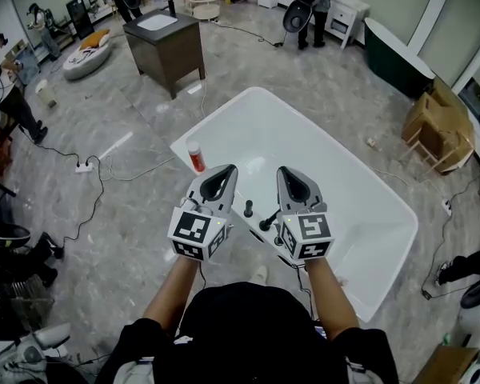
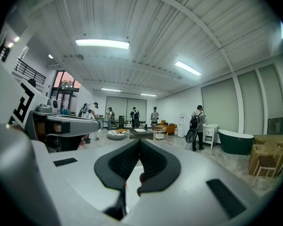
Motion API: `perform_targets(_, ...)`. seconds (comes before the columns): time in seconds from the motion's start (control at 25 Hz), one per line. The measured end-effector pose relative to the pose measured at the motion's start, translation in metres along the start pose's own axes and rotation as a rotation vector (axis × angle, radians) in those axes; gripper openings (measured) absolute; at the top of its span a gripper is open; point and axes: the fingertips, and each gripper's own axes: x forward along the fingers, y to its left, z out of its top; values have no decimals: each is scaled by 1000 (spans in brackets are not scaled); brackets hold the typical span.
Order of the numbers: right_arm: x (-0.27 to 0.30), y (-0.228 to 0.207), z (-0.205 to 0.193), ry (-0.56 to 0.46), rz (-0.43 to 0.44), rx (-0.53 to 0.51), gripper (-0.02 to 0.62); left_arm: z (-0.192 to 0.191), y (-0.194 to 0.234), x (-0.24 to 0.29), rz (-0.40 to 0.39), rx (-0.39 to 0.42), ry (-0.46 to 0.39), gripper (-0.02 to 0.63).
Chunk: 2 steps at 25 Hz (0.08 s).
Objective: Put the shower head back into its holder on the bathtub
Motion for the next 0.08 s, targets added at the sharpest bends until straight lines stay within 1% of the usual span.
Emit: perform_targets(0.08,-1,0,-1,1,-2,1,21,-1,0,0,2,-2,1,14)
